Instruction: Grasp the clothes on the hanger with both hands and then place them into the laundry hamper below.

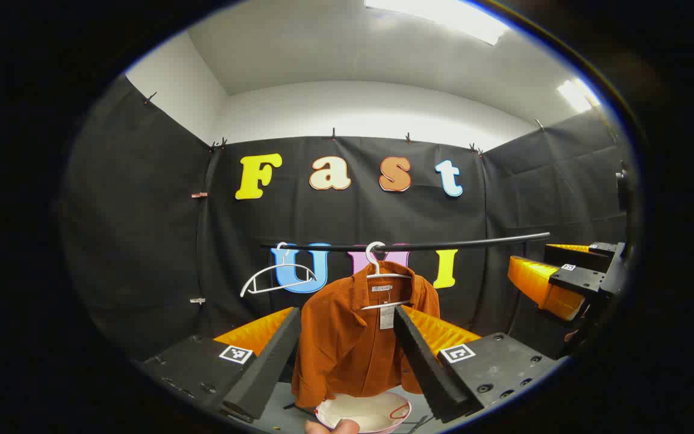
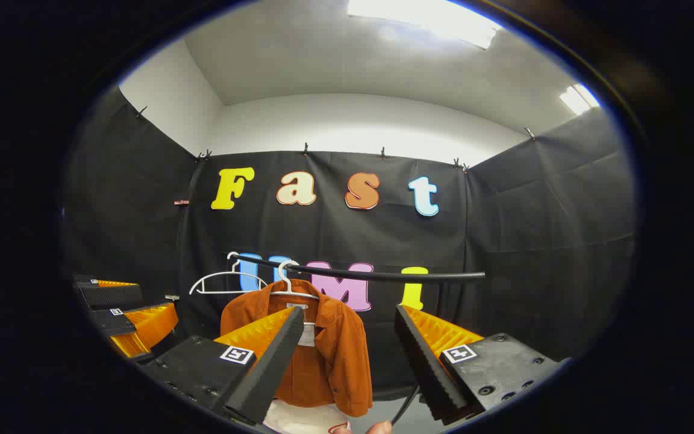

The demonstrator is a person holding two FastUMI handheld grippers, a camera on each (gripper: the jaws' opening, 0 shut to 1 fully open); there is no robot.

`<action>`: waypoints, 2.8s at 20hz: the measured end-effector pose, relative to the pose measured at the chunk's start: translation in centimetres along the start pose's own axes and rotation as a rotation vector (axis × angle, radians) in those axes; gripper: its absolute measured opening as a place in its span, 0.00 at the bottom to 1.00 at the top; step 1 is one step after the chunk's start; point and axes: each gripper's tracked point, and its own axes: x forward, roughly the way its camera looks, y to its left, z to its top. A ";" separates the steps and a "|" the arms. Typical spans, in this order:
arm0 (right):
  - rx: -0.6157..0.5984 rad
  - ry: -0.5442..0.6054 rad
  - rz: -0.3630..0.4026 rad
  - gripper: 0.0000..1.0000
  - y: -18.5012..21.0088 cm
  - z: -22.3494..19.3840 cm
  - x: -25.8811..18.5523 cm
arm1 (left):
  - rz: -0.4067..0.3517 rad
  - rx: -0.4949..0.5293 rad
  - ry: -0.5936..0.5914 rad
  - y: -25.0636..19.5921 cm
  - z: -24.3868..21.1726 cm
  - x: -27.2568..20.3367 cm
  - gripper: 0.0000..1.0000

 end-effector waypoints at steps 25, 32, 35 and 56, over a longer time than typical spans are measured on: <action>0.028 0.042 -0.004 0.97 1.8 -2.3 1.3 | -0.037 0.000 0.012 1.0 -2.2 2.4 0.97; 0.028 0.034 -0.023 0.98 4.2 -5.7 4.7 | -0.100 -0.012 -0.005 2.0 -5.5 7.0 0.97; 0.031 0.055 0.000 0.98 5.1 -8.1 6.9 | -0.095 -0.003 0.007 1.8 -7.5 9.8 0.98; 0.072 0.121 0.139 0.98 5.3 -22.6 21.9 | 0.101 0.052 0.054 -0.5 -18.8 28.4 0.94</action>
